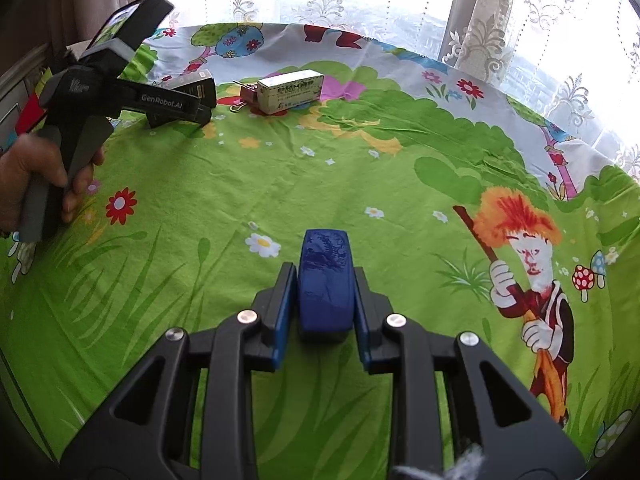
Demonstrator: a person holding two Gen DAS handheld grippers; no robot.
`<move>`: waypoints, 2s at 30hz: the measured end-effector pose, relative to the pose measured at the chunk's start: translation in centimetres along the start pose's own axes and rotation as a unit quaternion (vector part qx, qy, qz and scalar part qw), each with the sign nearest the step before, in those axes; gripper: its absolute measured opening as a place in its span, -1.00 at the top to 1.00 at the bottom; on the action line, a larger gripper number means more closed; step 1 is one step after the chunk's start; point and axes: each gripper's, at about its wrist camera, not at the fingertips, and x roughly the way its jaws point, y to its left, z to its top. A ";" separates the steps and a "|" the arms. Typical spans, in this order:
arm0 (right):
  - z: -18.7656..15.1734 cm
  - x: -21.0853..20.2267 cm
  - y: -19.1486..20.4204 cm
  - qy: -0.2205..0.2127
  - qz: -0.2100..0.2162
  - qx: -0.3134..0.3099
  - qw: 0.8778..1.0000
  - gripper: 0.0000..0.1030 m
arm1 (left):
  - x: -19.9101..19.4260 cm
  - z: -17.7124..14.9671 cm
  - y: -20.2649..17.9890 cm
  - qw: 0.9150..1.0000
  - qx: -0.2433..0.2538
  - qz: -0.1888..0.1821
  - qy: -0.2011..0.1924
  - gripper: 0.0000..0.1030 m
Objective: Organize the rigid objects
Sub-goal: 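Grasp the blue item with the right gripper while the left grasps the black DORMI box, then lift both held items and carry them toward the storage box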
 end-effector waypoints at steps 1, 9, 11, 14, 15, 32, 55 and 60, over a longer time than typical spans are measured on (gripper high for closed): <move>0.0 0.0 0.0 0.000 0.000 0.000 1.000 0.41 | -0.3 -0.2 -0.2 1.000 0.001 -0.003 0.001 0.23; 0.0 0.1 -0.2 0.000 0.009 0.008 1.000 0.41 | -7.1 -7.8 -2.4 1.000 0.024 0.009 -0.003 0.23; 0.0 0.1 -0.3 0.000 0.010 0.008 1.000 0.41 | -8.4 -9.2 -2.1 1.000 0.014 0.006 -0.001 0.23; 0.0 0.1 -0.3 0.000 0.009 0.008 1.000 0.41 | -9.6 -11.4 -2.1 1.000 0.019 0.011 0.001 0.22; 0.0 0.1 -0.3 0.000 0.009 0.008 1.000 0.41 | -9.6 -11.6 -2.1 1.000 0.024 0.010 0.000 0.21; 0.0 0.1 -0.4 -0.001 0.018 0.015 1.000 0.40 | -8.1 -10.3 -1.5 1.000 0.021 0.005 -0.010 -0.46; -0.2 0.0 -0.8 -0.004 0.033 0.028 0.999 0.41 | -8.7 -10.7 -1.0 1.000 0.003 -0.003 -0.021 0.24; -2.2 -3.1 -2.2 -0.046 0.040 0.130 0.990 0.41 | -12.7 -14.4 -1.1 0.999 -0.001 0.014 -0.048 0.23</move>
